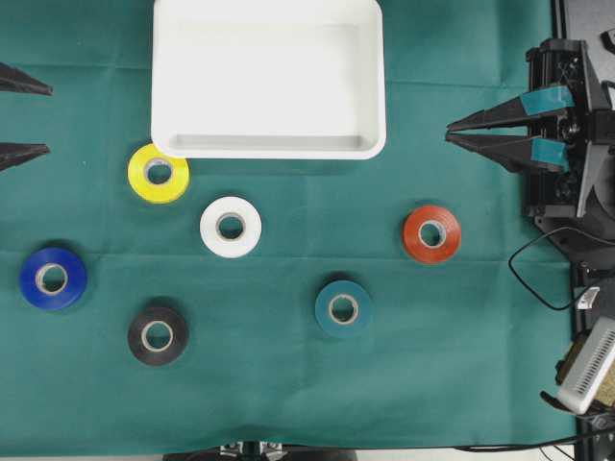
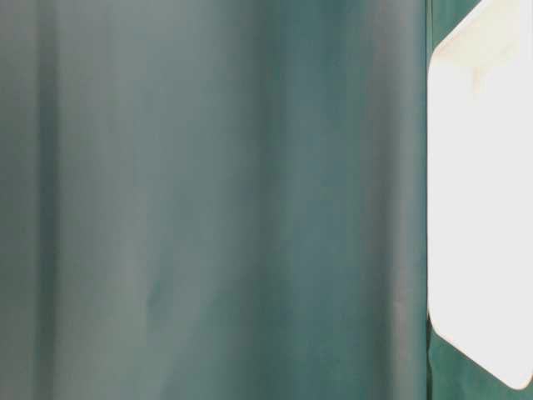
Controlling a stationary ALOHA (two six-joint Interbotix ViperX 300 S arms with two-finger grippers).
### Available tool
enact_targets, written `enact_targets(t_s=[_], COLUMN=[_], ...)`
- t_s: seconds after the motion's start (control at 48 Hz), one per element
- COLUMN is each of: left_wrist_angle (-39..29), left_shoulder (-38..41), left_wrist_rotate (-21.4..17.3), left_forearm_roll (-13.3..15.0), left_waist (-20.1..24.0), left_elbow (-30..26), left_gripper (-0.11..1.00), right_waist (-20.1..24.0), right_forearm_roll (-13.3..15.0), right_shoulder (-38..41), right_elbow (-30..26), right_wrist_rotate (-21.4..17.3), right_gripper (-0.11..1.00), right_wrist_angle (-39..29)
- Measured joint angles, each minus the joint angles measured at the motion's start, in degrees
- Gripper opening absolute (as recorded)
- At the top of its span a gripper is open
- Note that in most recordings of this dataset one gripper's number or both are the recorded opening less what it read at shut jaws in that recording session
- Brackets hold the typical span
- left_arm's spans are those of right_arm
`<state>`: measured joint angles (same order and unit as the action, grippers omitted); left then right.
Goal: Put the tape alternately from left to right into the white case.
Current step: 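Move both grippers inward from the rest pose toward the tape rolls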
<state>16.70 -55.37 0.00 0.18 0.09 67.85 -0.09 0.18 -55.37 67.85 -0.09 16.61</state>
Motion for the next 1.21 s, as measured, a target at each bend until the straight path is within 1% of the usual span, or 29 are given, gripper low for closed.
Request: enact_targets(t_s=[0.021, 0.042, 0.104, 0.146, 0.229, 0.334, 0.605, 0.667, 0.73, 0.834, 0.876, 0.897, 0.938, 1.022, 1.084, 1.105, 1.21], left_wrist_angle=[0.0, 0.0, 0.0, -0.09, -0.09, 0.0, -0.09, 0.0, -0.09, -0.09, -0.18, -0.44, -1.05, -2.72, -3.43, -3.52, -3.96], left_shoulder=[0.0, 0.0, 0.18, 0.26, 0.44, 0.7, 0.97, 0.97, 1.05, 1.05, 1.05, 1.05, 1.05, 1.05, 1.14, 1.05, 1.14], left_wrist_rotate=[-0.09, 0.18, 0.88, 0.7, 0.88, 0.88, 0.97, 0.97, 0.97, 0.97, 0.88, 0.88, 0.88, 0.79, 0.88, 0.88, 0.7], left_forearm_roll=[0.0, 0.26, 1.05, 1.23, 1.32, 1.32, 1.32, 1.32, 1.32, 1.41, 1.41, 1.41, 1.41, 1.32, 1.41, 1.41, 1.41], left_waist=[0.09, -0.09, -0.53, -0.79, -1.14, -1.67, -1.76, -1.76, -1.85, -1.85, -1.85, -1.85, -1.85, -1.85, -1.85, -1.85, -1.85], left_elbow=[-0.09, 0.0, 0.0, 0.0, 0.0, 0.0, 0.0, 0.0, 0.0, 0.0, -0.09, -0.09, 0.0, 0.0, 0.0, -0.09, -0.26], left_gripper=[0.24, 0.22, 0.09, 0.02, -0.06, -0.1, -0.1, -0.09, -0.05, 0.08, 0.16, 0.2, 0.31, 0.55, 0.73, 0.76, 0.76], right_waist=[0.0, -0.09, -0.09, -0.09, -0.18, -0.18, -0.35, -0.26, -0.26, -0.35, -0.35, -0.35, -0.35, -0.35, -0.35, -0.35, -0.35], right_forearm_roll=[0.0, 0.0, 0.0, 0.09, 0.18, 0.18, 0.18, 0.18, 0.18, 0.18, 0.18, 0.18, 0.18, 0.18, 0.18, 0.18, 0.18], right_shoulder=[0.0, 0.0, 0.26, 0.35, 0.53, 0.53, 0.53, 0.53, 0.53, 0.53, 0.53, 0.62, 0.79, 1.49, 2.11, 2.29, 3.25], right_elbow=[0.09, 0.09, 0.35, 0.62, 1.23, 1.49, 1.49, 1.49, 1.49, 1.49, 1.49, 1.49, 1.49, 1.49, 1.49, 1.49, 1.41], right_wrist_rotate=[0.0, -0.09, -0.26, -0.26, -0.26, -0.18, -0.18, -0.35, -0.35, -0.44, -0.62, -0.79, -0.97, -1.23, -1.23, -1.23, -1.32], right_gripper=[0.24, 0.21, 0.09, 0.03, -0.04, -0.05, -0.05, -0.01, 0.07, 0.3, 0.42, 0.5, 0.62, 0.83, 0.86, 0.85, 0.85], right_wrist_angle=[0.09, 0.09, 0.0, 0.09, 0.09, 0.09, 0.0, 0.09, 0.0, 0.0, 0.0, 0.09, 0.0, -0.09, -0.09, -0.09, -0.18])
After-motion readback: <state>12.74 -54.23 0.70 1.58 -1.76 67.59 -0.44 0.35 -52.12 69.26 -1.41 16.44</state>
